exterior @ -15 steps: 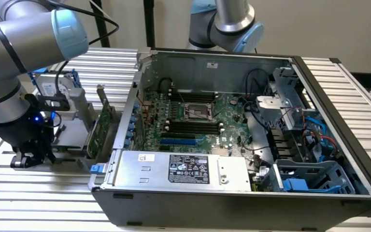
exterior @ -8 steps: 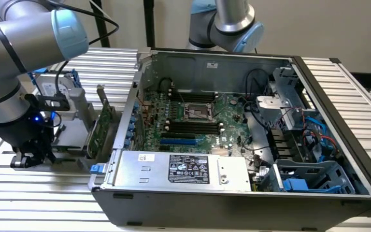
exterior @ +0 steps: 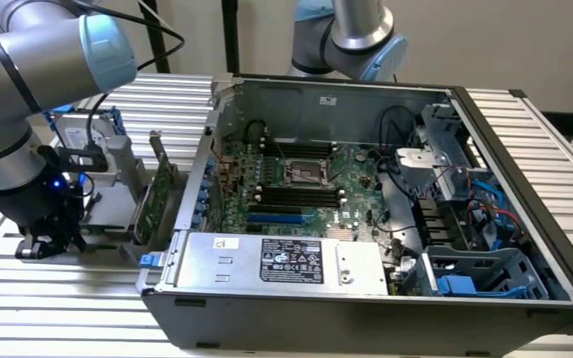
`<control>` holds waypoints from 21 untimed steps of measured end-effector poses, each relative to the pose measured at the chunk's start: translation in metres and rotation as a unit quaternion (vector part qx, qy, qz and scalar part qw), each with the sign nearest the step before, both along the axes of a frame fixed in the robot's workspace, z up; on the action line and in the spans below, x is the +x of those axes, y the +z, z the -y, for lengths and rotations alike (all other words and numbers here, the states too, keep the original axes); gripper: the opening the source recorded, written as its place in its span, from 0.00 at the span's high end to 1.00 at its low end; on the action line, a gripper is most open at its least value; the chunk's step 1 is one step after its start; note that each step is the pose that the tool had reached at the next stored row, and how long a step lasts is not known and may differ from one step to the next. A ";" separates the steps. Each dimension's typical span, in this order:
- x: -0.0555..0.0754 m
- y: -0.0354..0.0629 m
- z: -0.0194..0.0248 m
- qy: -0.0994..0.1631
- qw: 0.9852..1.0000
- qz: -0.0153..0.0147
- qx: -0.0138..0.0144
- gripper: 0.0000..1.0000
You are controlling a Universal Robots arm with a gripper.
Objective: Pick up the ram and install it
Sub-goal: 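Pick up the ram and move it above insertion slot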
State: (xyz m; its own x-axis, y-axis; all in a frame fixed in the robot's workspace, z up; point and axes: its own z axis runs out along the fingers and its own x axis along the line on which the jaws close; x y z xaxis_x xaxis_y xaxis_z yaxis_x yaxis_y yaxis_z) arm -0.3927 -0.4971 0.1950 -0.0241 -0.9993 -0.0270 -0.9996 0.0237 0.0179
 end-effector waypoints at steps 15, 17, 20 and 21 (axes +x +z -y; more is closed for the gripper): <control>0.000 0.0111 0.0000 -0.002 1.000 0.000 0.000 1.00; 0.000 0.0185 0.0000 -0.002 1.000 0.000 0.000 1.00; 0.000 0.0310 0.0000 -0.002 1.000 0.000 0.001 1.00; 0.000 0.0348 0.0000 -0.002 1.000 0.000 0.001 1.00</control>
State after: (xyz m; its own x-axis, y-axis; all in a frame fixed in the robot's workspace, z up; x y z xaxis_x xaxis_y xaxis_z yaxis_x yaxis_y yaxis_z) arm -0.3927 -0.4971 0.2298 -0.0289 -0.9992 -0.0290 -0.9994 0.0284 0.0180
